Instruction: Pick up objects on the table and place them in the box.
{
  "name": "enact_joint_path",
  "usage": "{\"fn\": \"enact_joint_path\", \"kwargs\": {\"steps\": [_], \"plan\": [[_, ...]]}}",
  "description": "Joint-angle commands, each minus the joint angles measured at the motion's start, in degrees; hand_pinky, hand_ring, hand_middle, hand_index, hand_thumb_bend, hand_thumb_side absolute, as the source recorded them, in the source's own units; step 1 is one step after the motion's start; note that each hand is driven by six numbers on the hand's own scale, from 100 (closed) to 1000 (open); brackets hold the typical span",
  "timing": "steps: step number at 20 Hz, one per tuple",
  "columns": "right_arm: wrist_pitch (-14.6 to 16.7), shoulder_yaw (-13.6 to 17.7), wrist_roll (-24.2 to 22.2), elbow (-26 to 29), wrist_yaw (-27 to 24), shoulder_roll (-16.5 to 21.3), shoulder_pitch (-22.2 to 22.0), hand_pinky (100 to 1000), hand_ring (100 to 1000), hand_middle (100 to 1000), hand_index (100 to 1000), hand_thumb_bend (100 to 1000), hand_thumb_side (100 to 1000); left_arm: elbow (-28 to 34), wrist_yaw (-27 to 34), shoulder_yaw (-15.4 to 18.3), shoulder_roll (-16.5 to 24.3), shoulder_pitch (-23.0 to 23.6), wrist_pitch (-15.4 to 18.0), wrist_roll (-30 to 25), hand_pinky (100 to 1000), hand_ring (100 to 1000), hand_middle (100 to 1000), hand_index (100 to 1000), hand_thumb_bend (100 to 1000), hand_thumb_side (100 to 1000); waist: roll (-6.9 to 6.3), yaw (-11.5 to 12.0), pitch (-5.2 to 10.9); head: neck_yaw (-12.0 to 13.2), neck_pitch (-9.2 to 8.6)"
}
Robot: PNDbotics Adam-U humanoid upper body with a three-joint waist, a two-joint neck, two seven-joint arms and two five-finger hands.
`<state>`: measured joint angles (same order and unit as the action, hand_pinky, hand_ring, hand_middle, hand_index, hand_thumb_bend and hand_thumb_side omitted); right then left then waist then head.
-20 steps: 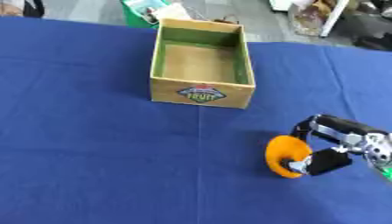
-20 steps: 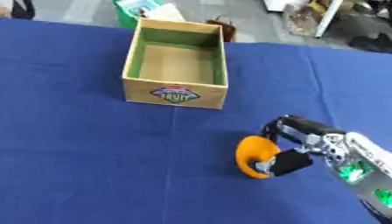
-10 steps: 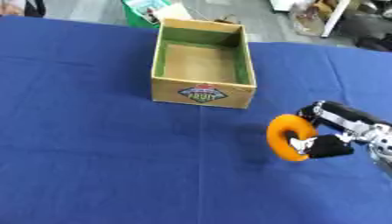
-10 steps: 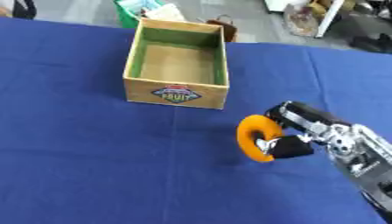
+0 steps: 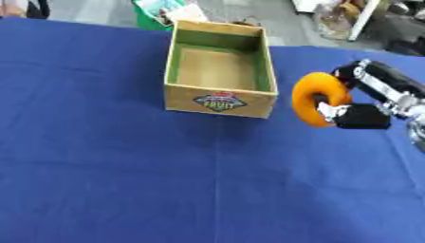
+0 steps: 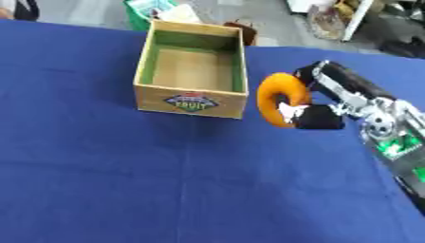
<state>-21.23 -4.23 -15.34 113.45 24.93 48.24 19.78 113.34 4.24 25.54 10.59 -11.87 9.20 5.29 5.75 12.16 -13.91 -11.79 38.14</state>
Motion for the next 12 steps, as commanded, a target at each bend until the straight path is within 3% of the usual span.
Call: {"fn": "enact_joint_path", "kwargs": {"steps": [1,7,12], "plan": [[-1.8,0.3,-0.4,1.1,2.7,2.8,4.9,743,718,462,652,100,491,1.2,0.2,-0.1,1.2,-0.3,-0.1,-0.3,468,347,411,641,100,780,-0.33,0.2,1.11,-0.5,-0.70],[-7.2,-3.3,-6.6,0.1,9.1,-0.8,17.9,746,722,462,654,100,522,1.2,0.3,-0.2,1.1,-0.2,-0.1,-0.5,468,347,411,641,100,787,-0.29,0.6,1.19,-1.1,-0.26],[-8.0,-5.9,-8.8,-8.5,15.7,-7.1,27.9,750,727,464,660,100,526,1.2,0.4,-0.3,0.8,0.0,-0.2,-0.8,469,346,410,641,100,788,-0.37,0.9,1.05,-1.6,0.19]]}}
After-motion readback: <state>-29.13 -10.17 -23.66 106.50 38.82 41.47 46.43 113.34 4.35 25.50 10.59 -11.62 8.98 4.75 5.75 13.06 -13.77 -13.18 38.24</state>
